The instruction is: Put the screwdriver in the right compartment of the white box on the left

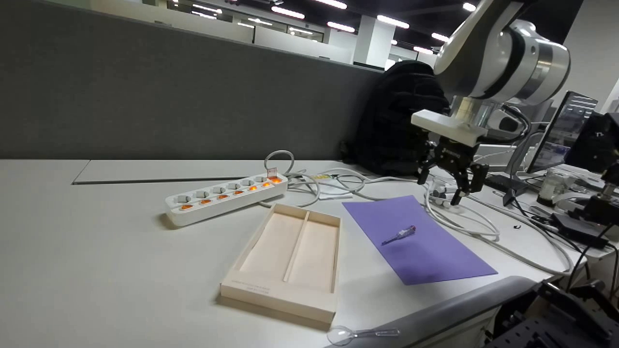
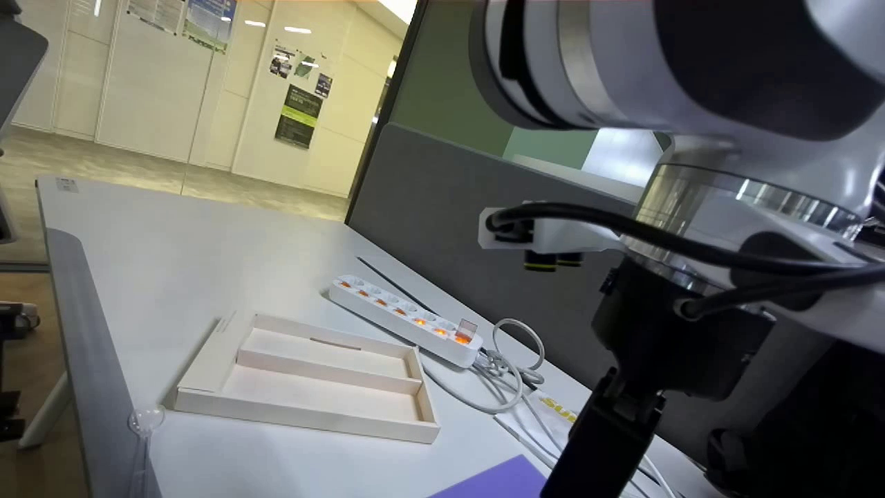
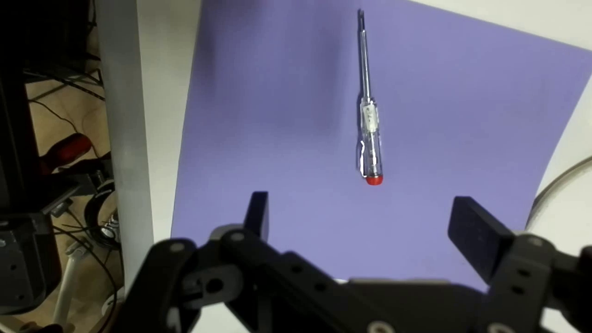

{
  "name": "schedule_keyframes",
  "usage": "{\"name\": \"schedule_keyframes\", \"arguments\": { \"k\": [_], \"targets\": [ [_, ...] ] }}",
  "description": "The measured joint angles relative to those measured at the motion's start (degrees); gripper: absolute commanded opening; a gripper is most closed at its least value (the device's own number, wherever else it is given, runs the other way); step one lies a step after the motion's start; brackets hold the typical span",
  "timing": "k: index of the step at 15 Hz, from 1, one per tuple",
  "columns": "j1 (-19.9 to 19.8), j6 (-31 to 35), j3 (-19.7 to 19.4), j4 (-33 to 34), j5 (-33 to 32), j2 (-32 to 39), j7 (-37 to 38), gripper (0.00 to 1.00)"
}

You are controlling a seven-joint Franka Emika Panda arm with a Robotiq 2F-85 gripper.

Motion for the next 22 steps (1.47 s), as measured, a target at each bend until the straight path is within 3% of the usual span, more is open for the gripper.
{"name": "schedule_keyframes", "arguments": {
  "k": [12,22],
  "targets": [
    [3.6,11.0,-3.2,6.9,8.3,17.3,-0.1,1.0],
    [9.5,9.7,-5.2,14.5,8.2,27.1,-1.1,1.0]
  ]
}}
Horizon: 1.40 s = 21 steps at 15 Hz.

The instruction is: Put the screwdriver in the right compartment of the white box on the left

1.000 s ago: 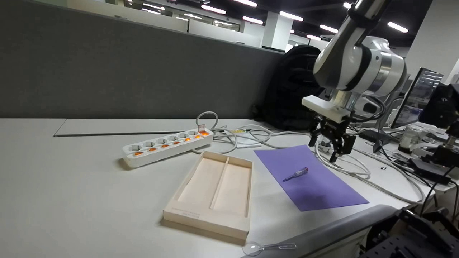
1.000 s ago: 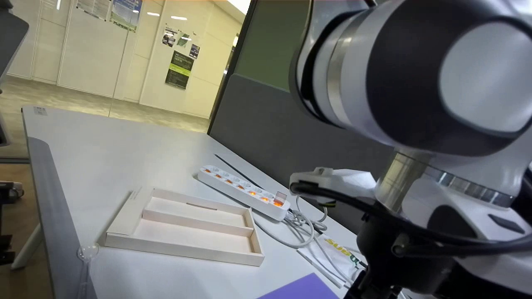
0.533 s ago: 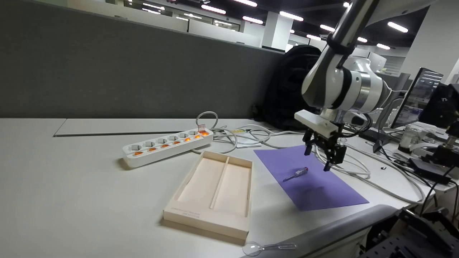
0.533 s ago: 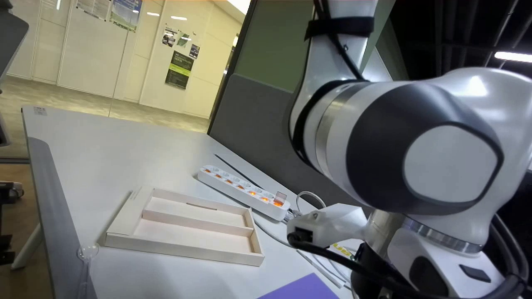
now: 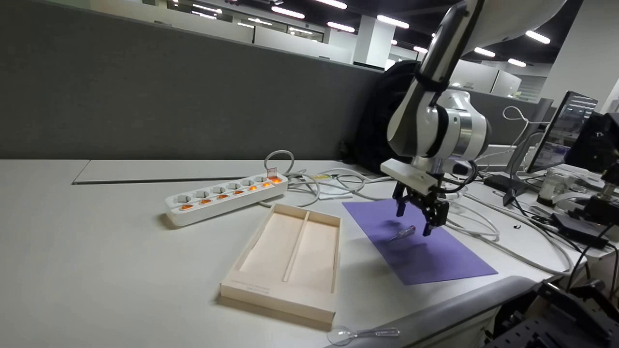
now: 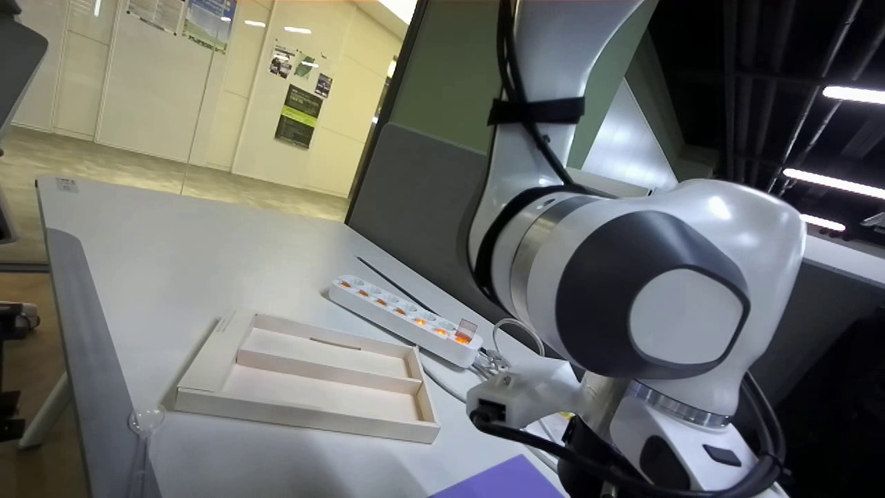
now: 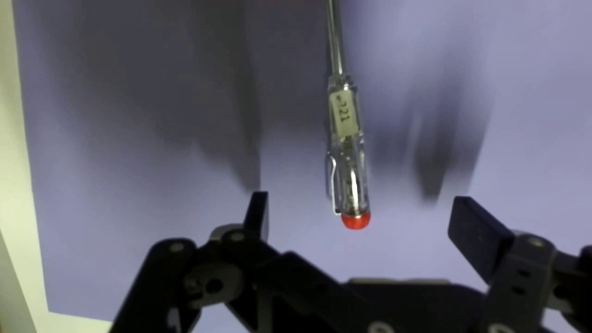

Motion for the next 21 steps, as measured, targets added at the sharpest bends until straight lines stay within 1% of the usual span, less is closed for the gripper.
{"name": "schedule_keyframes", "arguments": {
  "k": [1,2,3,4,12,13,15,18,21],
  "targets": [
    [0.5,-0.1,-0.4,0.5,-0.1,0.5,0.0,0.75],
    [1.0,-0.1,-0.8,0.8,-0.1,0.9,0.0,0.73],
    [1.5,-0.1,-1.2,1.1,-0.2,1.3,-0.1,0.67],
    [2.0,-0.1,-1.5,1.3,-0.2,1.7,-0.1,0.58],
    [4.0,0.1,-1.8,1.6,-0.2,2.0,-3.4,0.04],
    [4.1,0.0,-1.8,1.6,-0.2,2.0,-4.1,0.01],
    [4.0,-0.4,-1.6,1.5,-0.1,1.6,-5.8,0.05],
    [4.2,-2.1,-1.1,1.4,-0.1,0.4,-8.1,0.05],
    [4.9,-4.9,-0.9,1.1,-0.3,-2.5,-10.3,0.05]
  ]
}}
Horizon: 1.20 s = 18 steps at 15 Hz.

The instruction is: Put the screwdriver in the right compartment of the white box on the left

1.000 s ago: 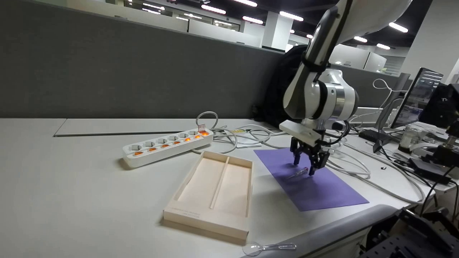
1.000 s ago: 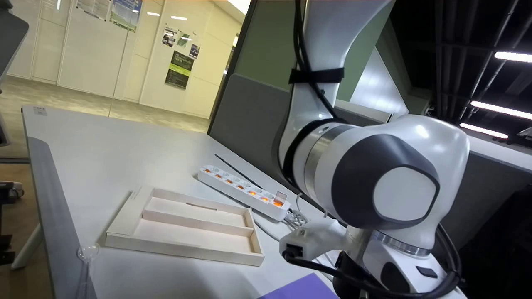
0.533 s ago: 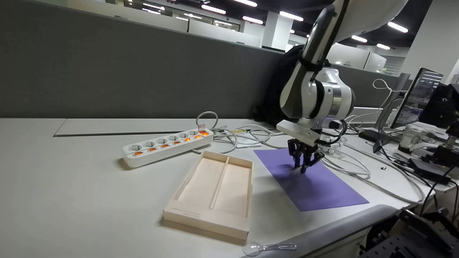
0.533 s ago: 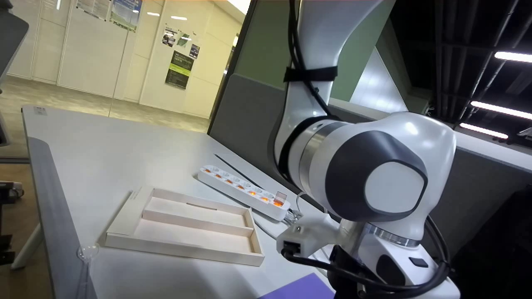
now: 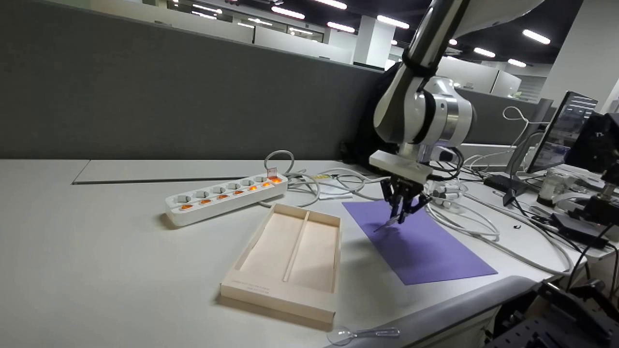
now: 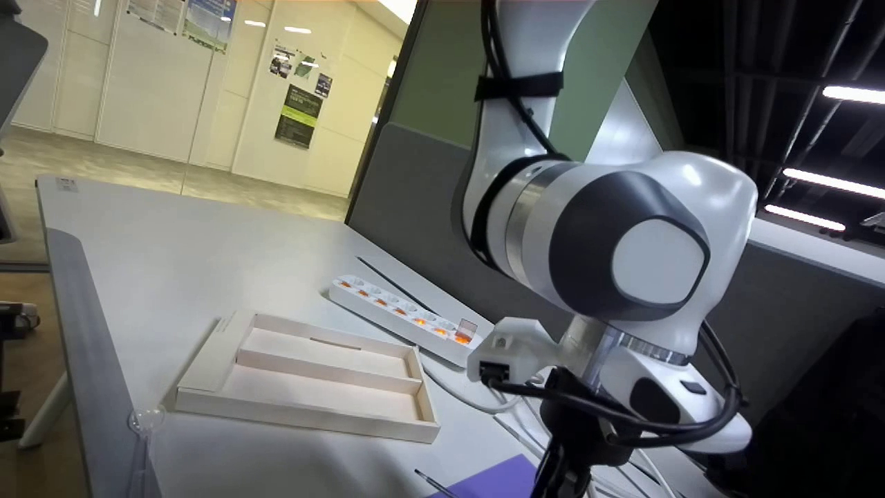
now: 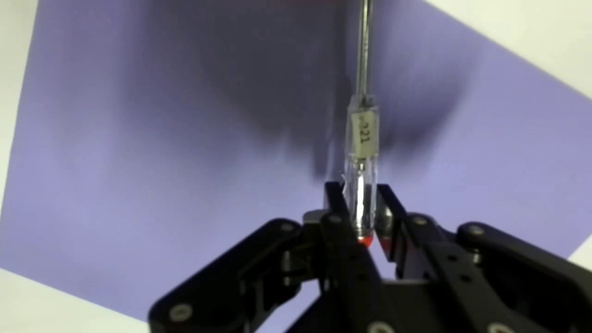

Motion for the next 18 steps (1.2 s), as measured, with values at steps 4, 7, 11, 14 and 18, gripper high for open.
{"name": "schedule_keyframes", "arguments": {
  "k": [4,7,11,14,18],
  "targets": [
    [2.5,-3.1,0.0,-0.5,-2.7,-5.7,-0.5,0.05],
    [4.6,-5.2,0.5,-0.2,-4.8,-8.8,0.0,0.05],
    [6.7,-7.3,3.3,2.6,-5.8,-8.1,2.1,0.05],
    [8.6,-7.5,5.0,5.2,-6.7,-5.3,4.9,0.05],
    [10.7,-7.9,5.6,8.3,-7.2,-0.4,7.3,0.05]
  ]
}}
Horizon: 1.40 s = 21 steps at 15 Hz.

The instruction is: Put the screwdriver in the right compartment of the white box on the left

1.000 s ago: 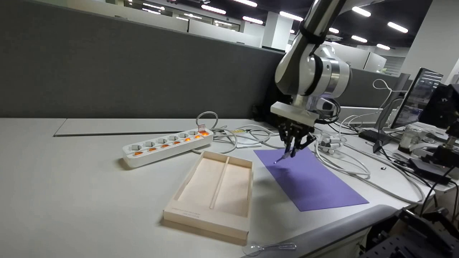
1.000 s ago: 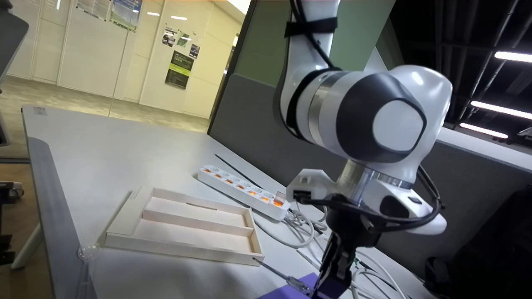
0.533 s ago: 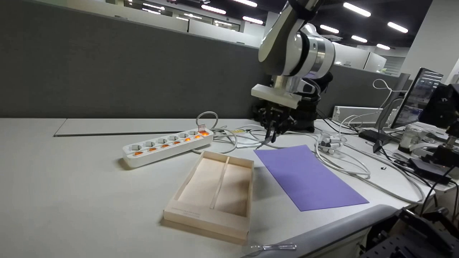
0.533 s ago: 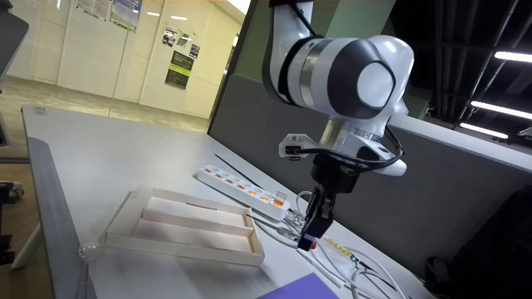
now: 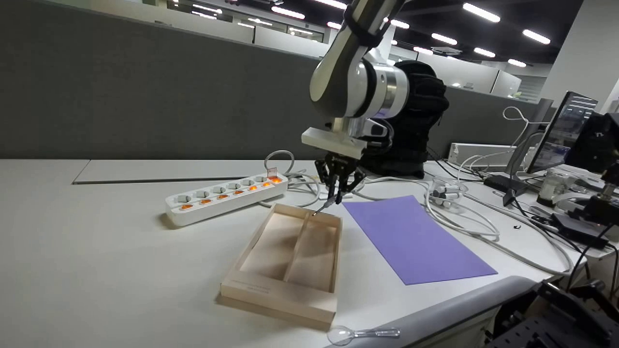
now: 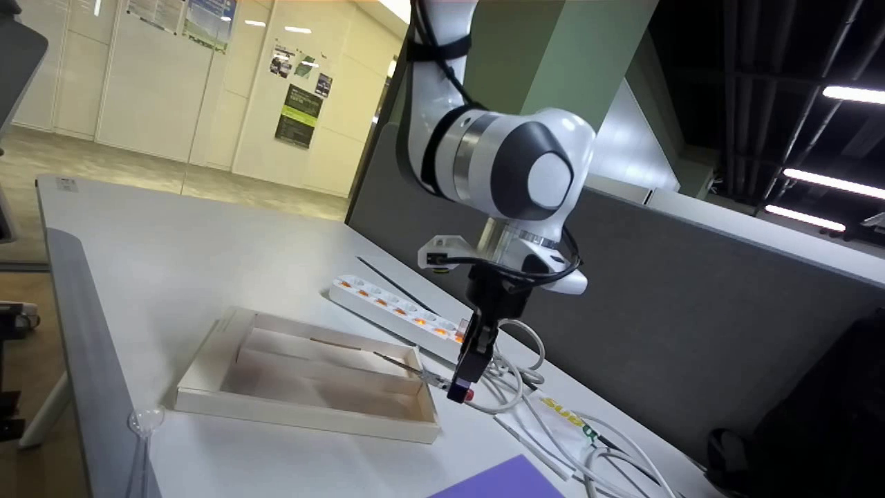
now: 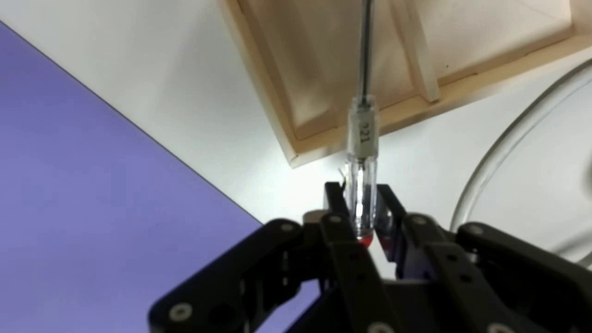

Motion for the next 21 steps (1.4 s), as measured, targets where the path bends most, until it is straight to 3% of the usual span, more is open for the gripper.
{"name": "schedule_keyframes", "arguments": {
  "k": [9,10,11,18,21],
  "targets": [
    [1.1,-3.0,0.0,4.6,-0.6,5.3,1.0,0.05],
    [1.1,-3.2,0.0,4.7,-0.7,5.3,1.0,0.45],
    [1.1,-3.3,0.0,4.8,-0.7,5.4,1.0,0.47],
    [0.8,-4.1,0.0,4.8,-0.8,5.5,0.8,0.93],
    [0.0,-6.0,0.2,4.8,-0.6,5.2,-0.4,1.0]
  ]
}}
